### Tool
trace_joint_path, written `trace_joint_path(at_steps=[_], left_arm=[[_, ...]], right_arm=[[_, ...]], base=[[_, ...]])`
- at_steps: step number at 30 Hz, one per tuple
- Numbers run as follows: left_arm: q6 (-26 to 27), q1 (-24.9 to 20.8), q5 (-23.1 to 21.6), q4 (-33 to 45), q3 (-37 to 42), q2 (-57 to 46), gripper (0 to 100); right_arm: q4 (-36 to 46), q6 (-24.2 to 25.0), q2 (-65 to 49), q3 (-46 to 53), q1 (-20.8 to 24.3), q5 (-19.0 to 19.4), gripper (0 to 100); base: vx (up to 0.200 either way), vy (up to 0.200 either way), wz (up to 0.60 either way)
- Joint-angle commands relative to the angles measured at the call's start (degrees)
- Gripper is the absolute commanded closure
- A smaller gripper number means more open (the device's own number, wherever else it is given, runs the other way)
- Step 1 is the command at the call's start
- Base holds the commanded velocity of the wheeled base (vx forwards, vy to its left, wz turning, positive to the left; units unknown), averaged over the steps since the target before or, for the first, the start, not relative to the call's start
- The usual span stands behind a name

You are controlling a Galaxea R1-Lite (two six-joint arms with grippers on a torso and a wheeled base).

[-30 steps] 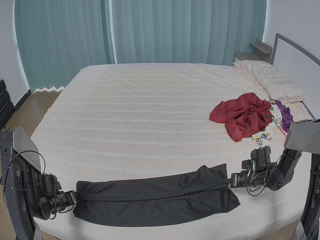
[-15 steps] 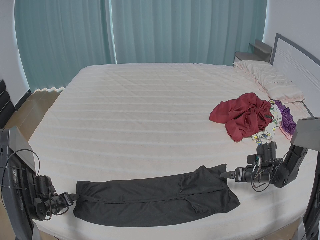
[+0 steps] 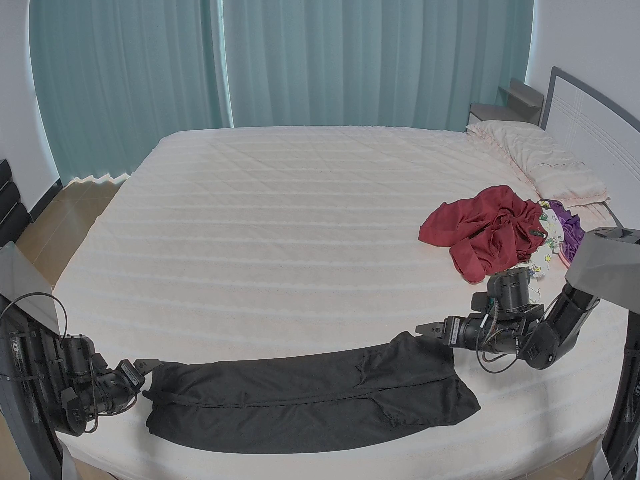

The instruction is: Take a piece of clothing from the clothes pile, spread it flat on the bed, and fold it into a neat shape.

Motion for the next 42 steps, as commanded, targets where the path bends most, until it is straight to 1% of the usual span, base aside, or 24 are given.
trace_joint_path(at_steps=[1,2,17,18,35,38,39,42], left_arm=[[-7.63,-5.76,-0.08,-0.43,-3.5,-0.05,0],[-9.04,-6.11,0.1,-0.69,-3.68,0.04,0],[-9.04,-5.93,0.01,-0.61,-3.24,0.22,0],[-9.04,-5.93,0.01,-0.69,-3.15,0.22,0],[-8.6,-6.11,0.18,-0.69,-2.71,0.39,0],[-8.6,-6.2,0.18,-0.69,-2.62,0.39,0],[-8.68,-6.11,0.27,-0.69,-2.62,0.39,0],[-8.6,-6.11,0.36,-0.69,-2.62,0.39,0]], right_arm=[[0.08,2.25,6.7,-3.32,3.92,-2.58,0],[0.17,2.25,7.14,-3.32,4.27,-2.49,0],[0.17,2.16,8.81,-1.83,4.27,-2.58,0],[0.17,2.34,8.81,-1.74,4.27,-2.67,100],[-0.53,4.18,4.24,5.56,3.57,-3.2,100],[-0.53,4.18,4.33,6.08,3.75,-3.9,100],[-0.36,4.01,4.42,6.08,3.66,-4.16,0],[-0.53,3.74,4.77,6.52,3.66,-4.52,0]], base=[[0.0,0.0,0.0],[0.0,0.0,0.0],[0.0,0.0,0.0],[0.0,0.0,0.0],[0.0,0.0,0.0],[0.0,0.0,0.0],[0.0,0.0,0.0],[0.0,0.0,0.0]])
